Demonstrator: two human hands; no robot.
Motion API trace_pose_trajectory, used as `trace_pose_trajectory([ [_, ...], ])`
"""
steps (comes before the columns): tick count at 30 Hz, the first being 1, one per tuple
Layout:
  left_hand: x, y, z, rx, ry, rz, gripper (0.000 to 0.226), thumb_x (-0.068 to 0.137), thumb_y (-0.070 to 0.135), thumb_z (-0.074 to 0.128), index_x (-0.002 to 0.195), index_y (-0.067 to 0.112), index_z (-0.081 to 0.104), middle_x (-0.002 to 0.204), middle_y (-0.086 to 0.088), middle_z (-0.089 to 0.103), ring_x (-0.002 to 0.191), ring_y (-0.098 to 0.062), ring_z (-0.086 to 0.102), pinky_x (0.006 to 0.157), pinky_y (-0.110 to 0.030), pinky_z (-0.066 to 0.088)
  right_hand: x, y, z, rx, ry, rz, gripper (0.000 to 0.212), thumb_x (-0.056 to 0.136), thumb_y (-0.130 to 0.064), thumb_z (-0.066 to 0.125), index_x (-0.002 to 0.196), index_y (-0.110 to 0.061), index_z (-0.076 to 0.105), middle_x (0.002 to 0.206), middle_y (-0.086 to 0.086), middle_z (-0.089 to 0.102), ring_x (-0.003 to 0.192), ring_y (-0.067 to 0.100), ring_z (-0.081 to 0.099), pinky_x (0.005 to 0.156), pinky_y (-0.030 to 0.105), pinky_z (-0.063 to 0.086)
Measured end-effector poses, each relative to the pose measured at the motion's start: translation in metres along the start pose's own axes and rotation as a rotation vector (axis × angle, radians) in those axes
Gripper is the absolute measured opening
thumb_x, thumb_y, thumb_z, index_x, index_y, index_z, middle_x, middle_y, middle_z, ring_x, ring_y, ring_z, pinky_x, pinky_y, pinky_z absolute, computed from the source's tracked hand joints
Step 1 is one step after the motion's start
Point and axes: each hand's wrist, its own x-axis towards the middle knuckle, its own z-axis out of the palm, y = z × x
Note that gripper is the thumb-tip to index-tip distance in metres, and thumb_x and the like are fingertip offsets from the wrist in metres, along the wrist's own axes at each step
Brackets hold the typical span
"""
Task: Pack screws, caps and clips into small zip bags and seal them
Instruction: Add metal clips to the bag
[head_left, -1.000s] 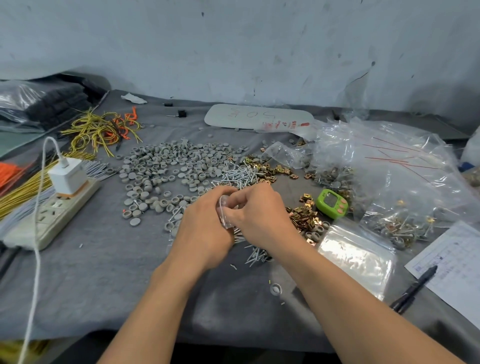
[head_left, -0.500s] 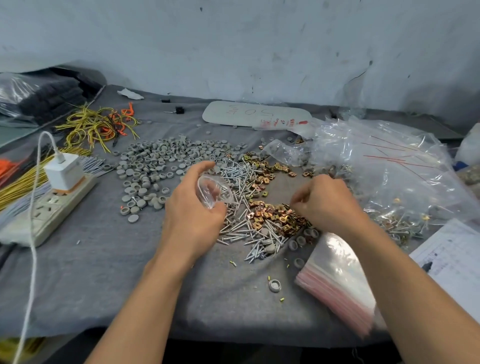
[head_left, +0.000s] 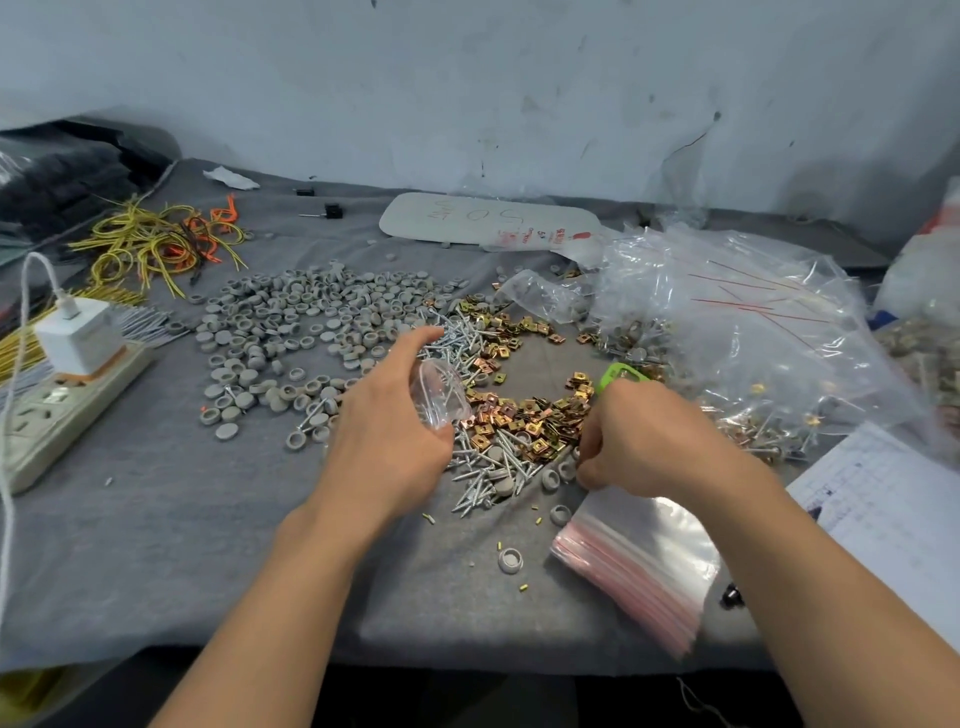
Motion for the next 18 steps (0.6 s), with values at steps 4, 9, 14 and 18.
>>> trace_pose_trajectory([
  [4,0.000,0.004,0.003,0.038,-0.015,-0.009,0.095,0.075,0.000,0.081,0.145,0.049,0.038,0.102,0.011,0.064,0.073,0.000,0.055,0.051,-0.009,0.035,-0.001,-0.004,0.007,-0.049,0.048,0.007,0.009,0.082,-0.027,0.076,0.089,-0.021,0.079,0.083,0.003,0.072,0.077,0.027,0.067,0.073,0.040,0.061],
  [9,-0.002,0.008,0.005,0.060,-0.037,0.005,0.093,0.076,-0.001,0.079,0.142,0.050,0.039,0.090,0.014,0.061,0.061,-0.003,0.055,0.046,-0.011,0.035,0.002,0.017,0.008,0.156,0.077,0.036,0.018,0.092,-0.017,0.064,0.087,-0.025,0.080,0.089,-0.003,0.075,0.082,0.021,0.068,0.078,0.040,0.060],
  [14,-0.003,0.012,0.012,0.034,-0.079,0.018,0.091,0.075,0.000,0.082,0.138,0.051,0.042,0.093,0.014,0.061,0.066,-0.004,0.056,0.049,-0.012,0.038,0.002,0.010,0.005,0.618,0.212,-0.035,0.012,0.090,-0.024,0.078,0.079,-0.030,0.081,0.072,-0.013,0.075,0.063,0.000,0.066,0.054,0.009,0.046],
  [18,-0.001,0.016,0.016,0.032,-0.062,0.042,0.083,0.075,0.008,0.079,0.134,0.054,0.045,0.098,0.016,0.064,0.080,0.002,0.058,0.063,-0.013,0.039,-0.002,-0.017,0.004,0.723,0.292,-0.108,0.017,0.083,-0.025,0.084,0.068,-0.032,0.079,0.057,-0.020,0.068,0.053,-0.004,0.062,0.048,0.009,0.043],
])
